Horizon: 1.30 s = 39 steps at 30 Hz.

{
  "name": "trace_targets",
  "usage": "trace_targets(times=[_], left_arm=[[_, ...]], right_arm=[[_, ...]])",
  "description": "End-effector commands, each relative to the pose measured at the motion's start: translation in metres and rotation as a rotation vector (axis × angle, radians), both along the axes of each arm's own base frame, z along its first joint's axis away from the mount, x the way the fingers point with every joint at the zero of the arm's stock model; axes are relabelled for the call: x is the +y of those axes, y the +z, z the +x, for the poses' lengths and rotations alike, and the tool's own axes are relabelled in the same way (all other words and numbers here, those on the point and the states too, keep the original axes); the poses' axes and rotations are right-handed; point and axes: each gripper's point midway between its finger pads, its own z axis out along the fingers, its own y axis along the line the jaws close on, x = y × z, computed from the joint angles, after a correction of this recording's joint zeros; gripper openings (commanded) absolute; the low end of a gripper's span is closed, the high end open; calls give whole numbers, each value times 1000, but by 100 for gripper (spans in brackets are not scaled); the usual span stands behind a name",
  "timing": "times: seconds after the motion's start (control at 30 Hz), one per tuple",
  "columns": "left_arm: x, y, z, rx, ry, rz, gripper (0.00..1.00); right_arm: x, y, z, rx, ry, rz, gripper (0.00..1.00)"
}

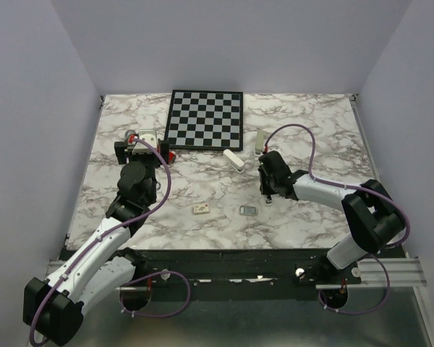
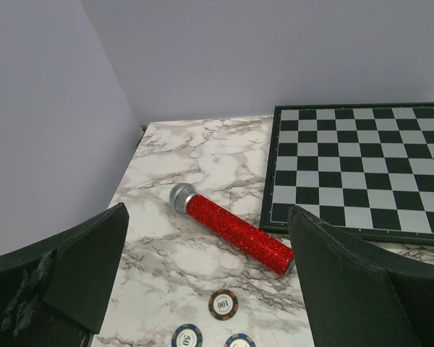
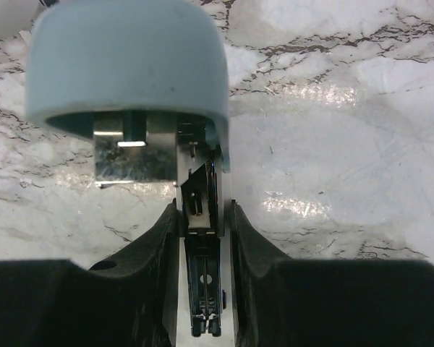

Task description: Load the staples into the stapler

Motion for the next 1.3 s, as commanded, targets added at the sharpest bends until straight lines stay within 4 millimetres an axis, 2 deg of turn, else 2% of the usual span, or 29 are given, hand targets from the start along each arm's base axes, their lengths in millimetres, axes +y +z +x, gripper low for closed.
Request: trace_targets(times=[0.0,0.07,0.23,0.4,0.5,0.57,0.63,0.73,0.83,0.97,1.03,1.1,1.13,1.27], left_arm=[[1,0,-1,-11,13,0,99],[0,0,-1,-11,10,0,99],[-1,1,-1,-12,7,0,99],[-1,1,-2,-16,6,-2,99],[-1,1,-3,-16,3,-3,99],[-1,2,-3,-20,1,-4,99],[-2,2,-3,-19,1,-6,99],[-3,3,-4,-21,-5,-7,99],[-5,3,-4,-23,-11,-7,99],[-7,3,-5,-24,-17,-7,99],[-9,3,-5,-26,-22,-7,99],[-10,4,-6,-29,-26,-10,99],[-10,6,-6,-33,-28,-12,99],[-12,7,-8,-40,-37,-19,99]], right_arm=[[-11,-10,-2,-17,-11,-43,13],[-8,-8,0,-36,38,-47,14],[14,-2,5,-72,176,2,14],[23,-4,7,-53,215,-11,16],[24,-6,4,-37,212,-11,23],[23,-4,0,-33,194,-6,35],[21,6,-2,-42,173,-4,49],[16,23,-6,-50,125,0,61],[8,36,-12,-49,76,-6,69],[1,61,-25,-55,-5,12,70],[2,63,-39,-24,-15,14,69],[9,68,-51,-6,-45,59,67],[14,68,-61,17,-36,60,65],[33,67,-83,64,-92,121,62]])
